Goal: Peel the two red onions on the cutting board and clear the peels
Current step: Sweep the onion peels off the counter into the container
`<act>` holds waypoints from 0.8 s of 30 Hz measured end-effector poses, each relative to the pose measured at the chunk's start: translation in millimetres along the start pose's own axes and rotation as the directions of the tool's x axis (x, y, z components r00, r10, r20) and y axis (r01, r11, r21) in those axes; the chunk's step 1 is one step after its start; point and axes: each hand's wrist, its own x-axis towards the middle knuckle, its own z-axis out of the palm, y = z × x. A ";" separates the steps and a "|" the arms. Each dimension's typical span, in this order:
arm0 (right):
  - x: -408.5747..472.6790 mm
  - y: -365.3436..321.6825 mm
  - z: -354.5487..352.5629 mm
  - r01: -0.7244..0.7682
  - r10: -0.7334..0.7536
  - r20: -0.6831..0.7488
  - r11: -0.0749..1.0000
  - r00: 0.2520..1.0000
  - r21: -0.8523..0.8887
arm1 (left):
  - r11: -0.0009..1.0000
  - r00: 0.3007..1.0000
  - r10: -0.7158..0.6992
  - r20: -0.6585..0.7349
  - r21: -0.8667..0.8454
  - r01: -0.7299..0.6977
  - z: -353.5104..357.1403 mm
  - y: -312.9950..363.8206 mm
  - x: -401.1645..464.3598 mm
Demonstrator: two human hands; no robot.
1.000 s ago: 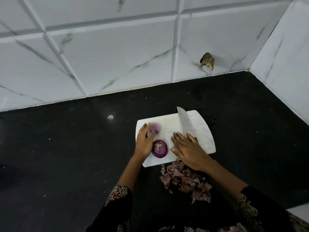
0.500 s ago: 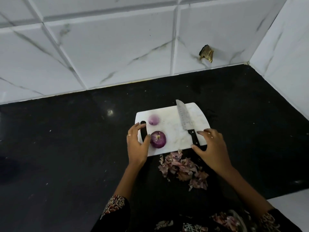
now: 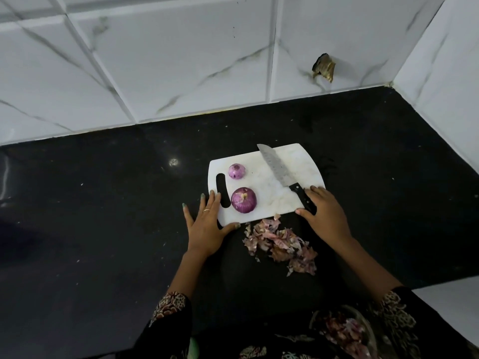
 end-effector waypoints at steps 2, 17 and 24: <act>4.7 -0.9 1.3 0.012 -0.012 -0.008 1.000 1.000 -0.005 | 1.000 1.000 -0.018 0.021 0.009 0.018 -1.1 1.0 2.9; -22.4 -46.2 13.8 0.400 -0.388 0.185 0.916 0.903 -0.033 | 0.899 0.974 -0.050 -0.222 -0.435 -0.053 13.1 40.0 -30.9; -59.4 -37.8 16.3 0.304 -0.349 0.171 0.921 0.921 0.244 | 0.840 0.986 0.030 -0.165 -0.531 -0.114 32.7 57.1 -54.9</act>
